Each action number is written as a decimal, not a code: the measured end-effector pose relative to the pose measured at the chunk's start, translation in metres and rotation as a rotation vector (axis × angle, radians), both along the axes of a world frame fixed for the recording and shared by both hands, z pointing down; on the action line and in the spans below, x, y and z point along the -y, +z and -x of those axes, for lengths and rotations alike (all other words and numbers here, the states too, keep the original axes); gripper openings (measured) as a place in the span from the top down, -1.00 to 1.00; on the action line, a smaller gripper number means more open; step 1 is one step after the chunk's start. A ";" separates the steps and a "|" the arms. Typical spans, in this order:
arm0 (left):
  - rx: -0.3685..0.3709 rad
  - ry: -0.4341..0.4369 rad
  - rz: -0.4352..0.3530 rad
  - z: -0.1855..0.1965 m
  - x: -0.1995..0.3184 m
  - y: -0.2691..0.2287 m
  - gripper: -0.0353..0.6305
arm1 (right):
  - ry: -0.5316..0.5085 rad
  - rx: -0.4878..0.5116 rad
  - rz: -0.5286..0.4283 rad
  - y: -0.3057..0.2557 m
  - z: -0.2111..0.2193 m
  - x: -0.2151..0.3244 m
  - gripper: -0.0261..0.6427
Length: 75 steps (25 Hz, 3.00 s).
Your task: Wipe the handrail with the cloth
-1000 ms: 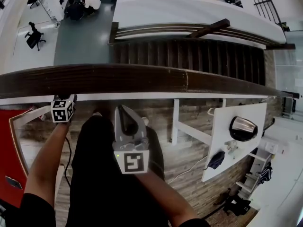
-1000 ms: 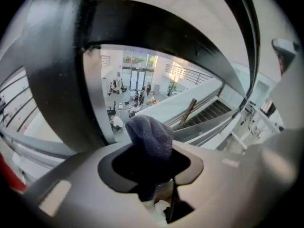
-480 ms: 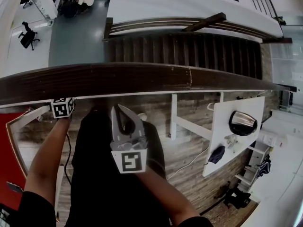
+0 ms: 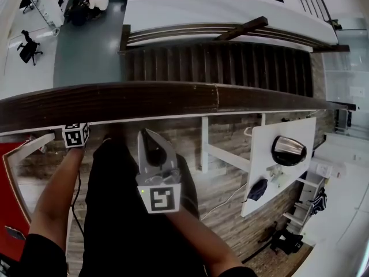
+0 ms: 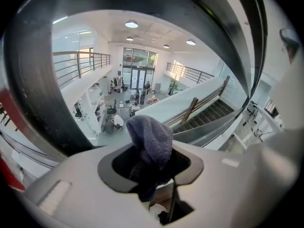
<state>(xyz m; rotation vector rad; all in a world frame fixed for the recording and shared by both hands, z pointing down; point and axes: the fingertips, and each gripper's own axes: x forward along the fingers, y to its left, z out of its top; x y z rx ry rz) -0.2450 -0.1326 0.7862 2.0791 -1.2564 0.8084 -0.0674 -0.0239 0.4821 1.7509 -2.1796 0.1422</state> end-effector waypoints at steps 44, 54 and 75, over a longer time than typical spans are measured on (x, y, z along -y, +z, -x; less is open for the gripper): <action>-0.034 0.122 -0.008 -0.129 -0.019 -0.007 0.50 | 0.015 0.039 0.052 0.017 -0.088 -0.021 0.92; -0.025 0.091 0.000 -0.136 -0.021 -0.010 0.50 | 0.040 0.100 0.058 0.022 -0.109 -0.029 0.92; -0.035 0.048 0.020 -0.180 -0.020 -0.016 0.50 | 0.103 0.194 0.023 0.023 -0.168 -0.035 0.92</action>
